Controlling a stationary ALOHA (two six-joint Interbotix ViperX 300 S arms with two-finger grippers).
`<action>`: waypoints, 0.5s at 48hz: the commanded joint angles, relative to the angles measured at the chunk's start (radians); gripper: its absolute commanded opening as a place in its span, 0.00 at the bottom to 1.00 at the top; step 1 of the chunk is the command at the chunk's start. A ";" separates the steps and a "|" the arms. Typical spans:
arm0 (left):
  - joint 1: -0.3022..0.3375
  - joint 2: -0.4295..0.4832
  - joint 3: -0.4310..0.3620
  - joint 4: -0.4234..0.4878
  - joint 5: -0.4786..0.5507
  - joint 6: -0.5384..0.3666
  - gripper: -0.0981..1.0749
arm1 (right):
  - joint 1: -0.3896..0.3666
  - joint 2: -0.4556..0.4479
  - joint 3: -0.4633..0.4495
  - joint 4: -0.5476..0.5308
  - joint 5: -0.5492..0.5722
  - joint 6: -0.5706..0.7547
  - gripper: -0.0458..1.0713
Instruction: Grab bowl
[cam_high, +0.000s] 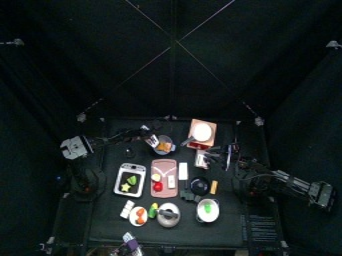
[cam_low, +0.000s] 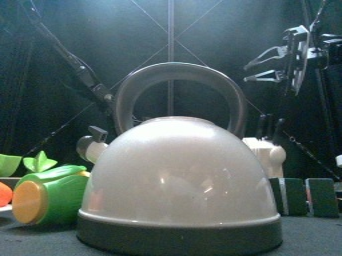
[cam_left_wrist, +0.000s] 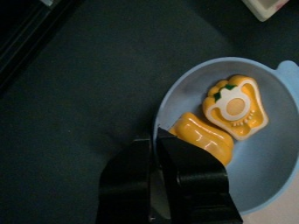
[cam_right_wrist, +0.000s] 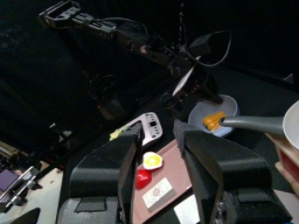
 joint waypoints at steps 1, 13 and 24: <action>-0.002 -0.043 -0.018 0.000 -0.003 -0.003 0.46 | -0.003 0.006 -0.009 0.002 -0.003 -0.002 0.70; -0.002 -0.044 -0.020 -0.002 -0.003 -0.003 0.46 | -0.003 0.006 -0.009 0.002 -0.003 -0.002 0.70; 0.000 -0.051 -0.014 -0.002 -0.002 -0.003 0.46 | -0.003 0.006 -0.008 0.002 -0.003 -0.002 0.70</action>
